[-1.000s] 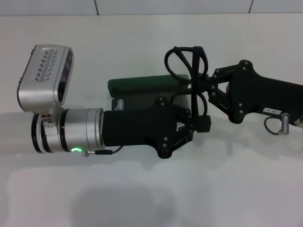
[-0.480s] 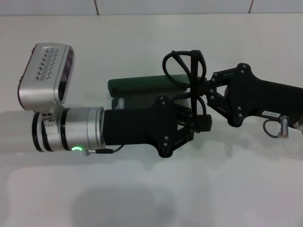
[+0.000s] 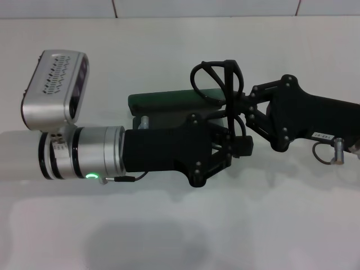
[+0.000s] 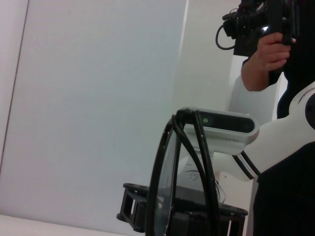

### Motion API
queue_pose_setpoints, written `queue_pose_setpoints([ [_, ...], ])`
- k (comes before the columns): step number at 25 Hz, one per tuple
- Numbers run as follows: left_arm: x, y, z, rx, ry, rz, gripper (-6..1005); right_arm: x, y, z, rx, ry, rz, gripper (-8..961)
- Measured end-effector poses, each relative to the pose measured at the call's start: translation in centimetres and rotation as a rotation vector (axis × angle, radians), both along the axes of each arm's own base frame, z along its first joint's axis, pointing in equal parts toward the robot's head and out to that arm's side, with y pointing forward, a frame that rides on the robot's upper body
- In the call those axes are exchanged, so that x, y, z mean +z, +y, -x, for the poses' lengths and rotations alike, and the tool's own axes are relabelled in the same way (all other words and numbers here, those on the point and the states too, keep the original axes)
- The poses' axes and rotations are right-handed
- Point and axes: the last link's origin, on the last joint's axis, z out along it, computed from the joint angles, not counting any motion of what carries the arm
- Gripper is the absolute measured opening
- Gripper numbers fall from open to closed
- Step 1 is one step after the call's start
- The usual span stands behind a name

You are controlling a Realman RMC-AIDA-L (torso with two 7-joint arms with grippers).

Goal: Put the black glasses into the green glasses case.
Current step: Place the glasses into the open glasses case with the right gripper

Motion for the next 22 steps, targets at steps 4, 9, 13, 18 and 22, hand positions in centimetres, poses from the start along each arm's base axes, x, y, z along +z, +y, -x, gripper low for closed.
queue_pose_setpoints([
  [4,0.0,0.0,0.0,-0.002,0.001,0.001,14,0.0,0.0,0.0,0.002,0.001,0.000,36],
  [9,0.0,0.0,0.0,-0.003,0.002,0.002,15,0.0,0.0,0.0,0.001,-0.002,0.001,36],
  [13,0.0,-0.1,0.2,0.000,0.007,0.004,15,-0.2,0.2,-0.3,-0.023,-0.018,-0.012,36],
  [18,0.3,-0.5,1.3,0.032,0.019,-0.010,16,-0.2,0.7,-0.7,-0.049,-0.040,-0.040,37],
  [22,0.4,-0.6,2.4,0.061,0.044,-0.030,16,0.0,1.6,-0.9,-0.063,-0.076,-0.083,37],
])
